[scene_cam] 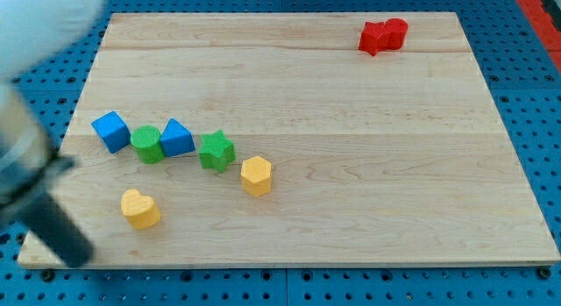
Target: Push the yellow hexagon towards the red star
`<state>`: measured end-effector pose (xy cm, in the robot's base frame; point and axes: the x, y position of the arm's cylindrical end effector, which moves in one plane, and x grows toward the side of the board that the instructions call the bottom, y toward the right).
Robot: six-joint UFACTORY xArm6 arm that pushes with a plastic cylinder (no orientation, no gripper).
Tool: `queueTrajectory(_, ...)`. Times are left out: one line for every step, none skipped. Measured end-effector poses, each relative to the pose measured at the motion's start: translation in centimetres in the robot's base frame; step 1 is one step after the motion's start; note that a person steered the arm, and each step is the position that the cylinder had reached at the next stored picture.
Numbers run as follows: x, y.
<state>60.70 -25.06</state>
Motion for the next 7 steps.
queueTrajectory(-4.8,1.5)
queueTrajectory(-4.1,11.8)
queueTrajectory(-4.2,10.4)
queueTrajectory(-3.6,11.2)
queueTrajectory(-2.8,14.8)
queueTrajectory(-2.8,18.6)
queueTrajectory(-5.1,19.4)
